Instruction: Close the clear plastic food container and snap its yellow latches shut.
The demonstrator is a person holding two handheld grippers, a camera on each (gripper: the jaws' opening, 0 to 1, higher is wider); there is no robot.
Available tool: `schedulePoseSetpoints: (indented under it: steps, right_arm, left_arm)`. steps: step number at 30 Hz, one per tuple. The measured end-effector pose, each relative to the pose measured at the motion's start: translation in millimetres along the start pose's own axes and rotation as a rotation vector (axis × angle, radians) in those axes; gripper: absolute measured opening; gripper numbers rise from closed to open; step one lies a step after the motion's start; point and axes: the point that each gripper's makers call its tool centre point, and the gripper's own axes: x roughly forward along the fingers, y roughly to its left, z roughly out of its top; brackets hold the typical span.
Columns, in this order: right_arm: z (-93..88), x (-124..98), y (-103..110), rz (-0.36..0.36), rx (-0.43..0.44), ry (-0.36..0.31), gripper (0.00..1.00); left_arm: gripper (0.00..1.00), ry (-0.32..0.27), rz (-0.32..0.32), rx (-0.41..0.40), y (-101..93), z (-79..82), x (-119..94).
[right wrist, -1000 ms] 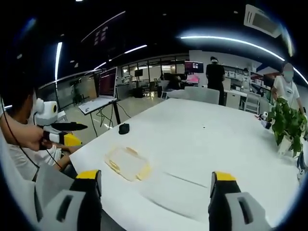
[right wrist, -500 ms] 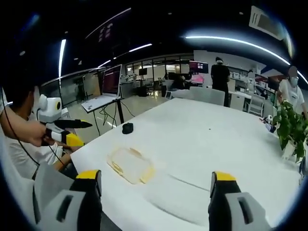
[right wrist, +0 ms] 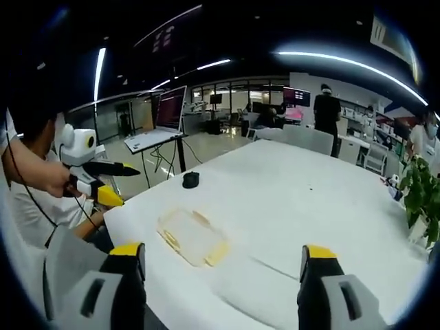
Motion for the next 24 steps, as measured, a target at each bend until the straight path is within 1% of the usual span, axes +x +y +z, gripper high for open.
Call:
schedulePoseSetpoints:
  steps: [5,7,9,10,15,19,21,24]
  right_arm:
    - [2.5,5.8,0.9,0.013,-0.004,0.004,0.93]
    - [2.8,9.3,3.0,0.021,-0.016,0.008,0.92]
    - [2.8,11.9,4.1,0.022,-0.055,0.016,0.87]
    - [3.1,13.3,4.9,0.024,-0.058,0.017,0.86]
    - [2.4,23.2,7.3,0.038,-0.080,0.028,0.85]
    - [1.9,28.2,7.4,0.045,-0.089,0.036,0.84]
    - [0.5,30.9,8.0,0.048,-0.098,0.049,0.84]
    - [0.2,34.5,9.0,0.056,-0.126,0.057,0.83]
  left_arm:
    - [0.87,0.024,-0.029,0.041,2.5,-3.2,4.8]
    - [0.87,0.019,-0.042,0.045,3.4,-1.8,7.5]
    - [0.87,0.025,-0.045,0.045,6.5,-2.6,10.2]
    - [0.87,0.027,-0.044,0.047,7.9,-2.6,11.6]
    - [0.87,0.034,-0.050,0.065,14.0,-2.6,16.1]
    - [0.86,0.061,-0.059,0.099,18.8,-7.2,20.6]
    - [0.86,0.059,-0.081,0.103,19.0,-7.7,22.7]
    - [0.85,0.067,-0.091,0.133,21.7,-9.5,25.2]
